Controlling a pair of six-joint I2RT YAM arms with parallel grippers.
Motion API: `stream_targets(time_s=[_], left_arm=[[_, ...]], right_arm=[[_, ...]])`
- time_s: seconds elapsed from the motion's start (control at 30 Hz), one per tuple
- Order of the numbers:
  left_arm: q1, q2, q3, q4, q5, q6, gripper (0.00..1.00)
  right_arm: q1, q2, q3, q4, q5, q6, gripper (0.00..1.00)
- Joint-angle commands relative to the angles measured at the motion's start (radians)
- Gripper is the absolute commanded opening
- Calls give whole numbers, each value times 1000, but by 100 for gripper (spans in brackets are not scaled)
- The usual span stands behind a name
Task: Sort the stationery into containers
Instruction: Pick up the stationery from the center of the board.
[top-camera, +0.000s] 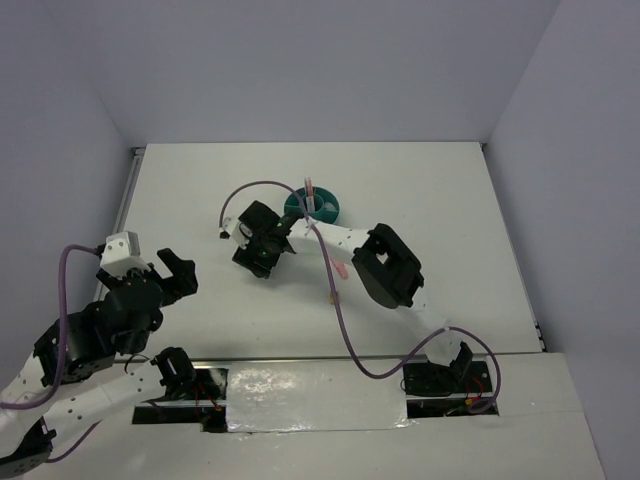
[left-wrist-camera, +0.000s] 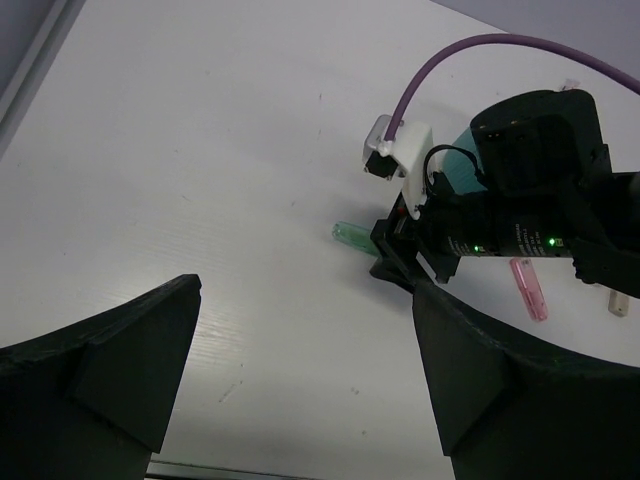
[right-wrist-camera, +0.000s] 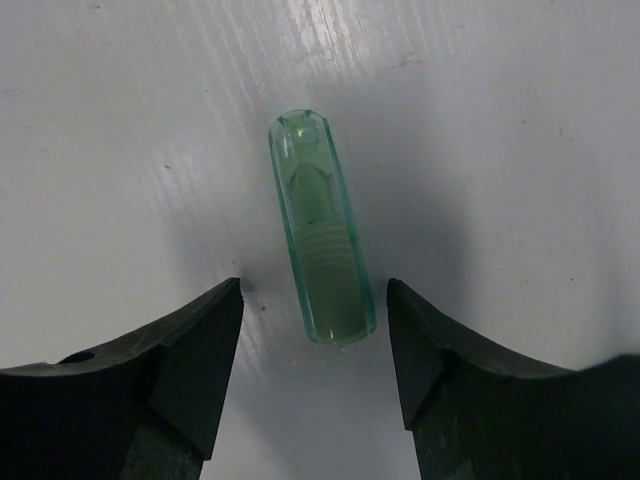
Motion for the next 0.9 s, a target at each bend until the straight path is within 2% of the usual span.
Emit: stream_targets(time_s=[0.0, 0.03, 0.1, 0.13, 0.2, 0.23, 0.33, 0.4, 0.47, 0.57, 0.63, 0.87], left_arm=[[3, 29, -7, 53, -3, 49, 99], [3, 34, -5, 52, -1, 47, 99], [3, 40, -2, 44, -3, 41, 99], [3, 38, -5, 44, -1, 44, 99], [5, 31, -8, 55, 2, 52, 99], [3, 27, -11, 66, 7, 59, 99], [5, 23, -13, 69, 11, 54, 99], [6, 27, -8, 67, 17, 47, 99], [5, 41, 0, 60, 40, 24, 99], [5, 40, -45, 168, 157, 20, 99], [5, 40, -72, 249, 220, 24, 99], [5, 119, -135, 645, 512, 107, 99]], right_arm=[[-4, 42, 36, -47, -39, -24, 65], [-6, 50, 40, -55, -42, -25, 63], [-3, 58, 30, -60, -42, -18, 45], [-1, 52, 14, -37, -41, -15, 29], [3, 8, -62, 0, -49, -6, 14], [3, -11, -90, 38, -52, 2, 0], [5, -118, -222, 165, -67, 62, 0], [5, -250, -355, 256, -84, 141, 0], [6, -415, -513, 408, -95, 244, 0], [14, -633, -764, 662, -107, 368, 0], [26, -745, -815, 690, -110, 402, 0], [95, -957, -941, 692, -15, 473, 0]])
